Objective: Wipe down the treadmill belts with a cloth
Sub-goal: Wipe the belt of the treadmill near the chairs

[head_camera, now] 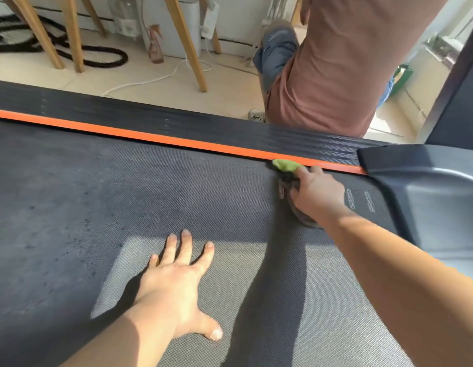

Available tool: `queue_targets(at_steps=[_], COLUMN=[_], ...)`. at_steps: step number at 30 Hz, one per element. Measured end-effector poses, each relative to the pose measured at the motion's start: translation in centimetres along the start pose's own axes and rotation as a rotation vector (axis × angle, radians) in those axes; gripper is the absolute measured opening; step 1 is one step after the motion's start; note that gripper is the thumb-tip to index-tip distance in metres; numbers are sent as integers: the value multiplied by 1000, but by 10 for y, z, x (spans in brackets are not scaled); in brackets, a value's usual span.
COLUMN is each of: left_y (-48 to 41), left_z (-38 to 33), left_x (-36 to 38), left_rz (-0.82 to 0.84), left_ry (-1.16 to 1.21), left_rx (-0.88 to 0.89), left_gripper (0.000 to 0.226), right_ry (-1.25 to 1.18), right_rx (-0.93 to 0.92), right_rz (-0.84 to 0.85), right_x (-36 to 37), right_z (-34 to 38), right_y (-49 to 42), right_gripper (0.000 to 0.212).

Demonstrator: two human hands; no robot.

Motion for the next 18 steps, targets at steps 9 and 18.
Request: queue_targets(at_steps=[9,18], left_y=[1,0], left_z=[1,0], left_x=[0,-1], left_rz=[-8,-9], left_ry=[40,43], left_rx=[5,-3], left_gripper=[157,159], right_ry=[-293,-158], right_rx=[457,-416], right_rz=[144,-1], right_x=[-4,-30], right_z=[26,161], right_y=[-17,58], right_gripper=[42,40])
Point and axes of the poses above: each hand's wrist, its own y-axis away from the middle knuckle, its own x-axis out of the palm, z = x × y, the point moved 1 cm from there along -y, towards the middle knuckle, and after that the axes turned 10 degrees about y, right-handed, at the moved point
